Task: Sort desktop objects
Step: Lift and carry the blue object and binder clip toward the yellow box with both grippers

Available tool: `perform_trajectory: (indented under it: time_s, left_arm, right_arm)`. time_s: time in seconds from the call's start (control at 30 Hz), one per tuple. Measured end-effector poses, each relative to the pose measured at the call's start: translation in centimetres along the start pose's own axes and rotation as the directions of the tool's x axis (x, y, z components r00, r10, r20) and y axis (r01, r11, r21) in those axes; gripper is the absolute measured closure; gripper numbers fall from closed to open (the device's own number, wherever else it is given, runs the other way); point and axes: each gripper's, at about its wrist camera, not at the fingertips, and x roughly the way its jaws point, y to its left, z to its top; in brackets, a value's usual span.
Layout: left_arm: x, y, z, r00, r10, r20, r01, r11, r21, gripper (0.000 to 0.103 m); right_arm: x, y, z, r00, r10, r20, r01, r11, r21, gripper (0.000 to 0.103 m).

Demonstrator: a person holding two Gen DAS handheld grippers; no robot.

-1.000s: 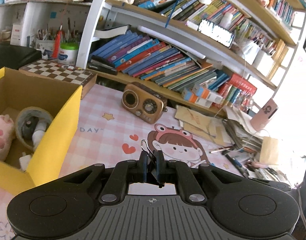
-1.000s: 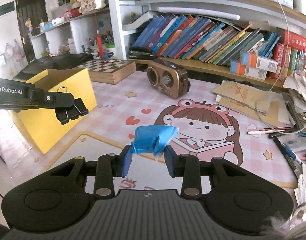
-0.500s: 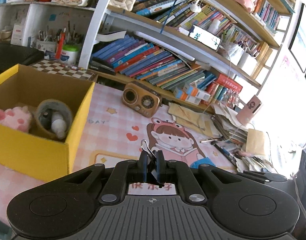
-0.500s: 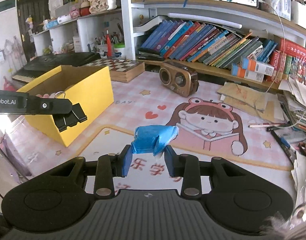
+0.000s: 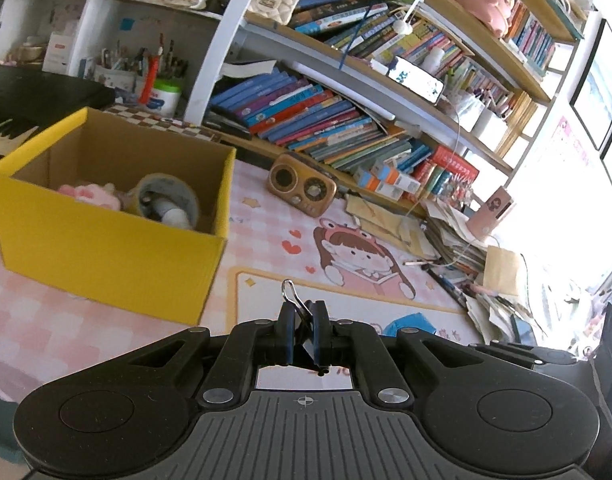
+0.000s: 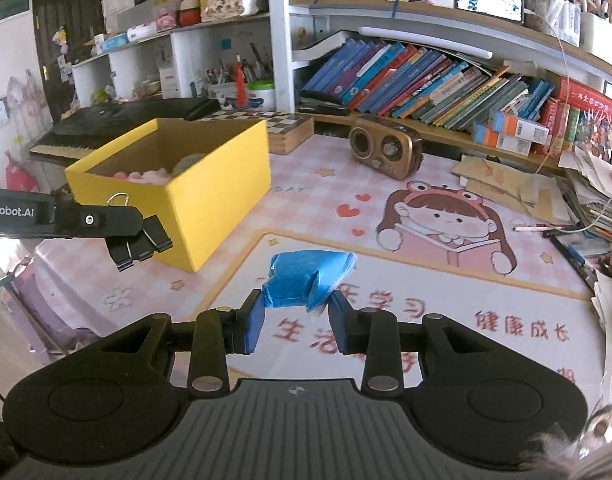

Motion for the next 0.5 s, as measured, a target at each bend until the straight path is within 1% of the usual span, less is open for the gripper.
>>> perform_trajectory:
  time_s: [0.17, 0.5]
  left_arm:
    - [-2.2, 1.7, -0.8, 1.0, 0.01, 0.006, -0.01, 1.0, -0.014, 0.096]
    - [-6.5, 5.0, -2.3, 0.995, 0.087, 0.039, -0.084, 0.994, -0.075, 0.096]
  right_arm:
    - [-0.4, 2.9, -0.6, 1.0, 0.023, -0.013, -0.023, 1.0, -0.008, 0.071]
    - [-0.2, 7.9, -1.2, 0.993, 0.109, -0.039, -0.111, 0.992, -0.064, 0.071]
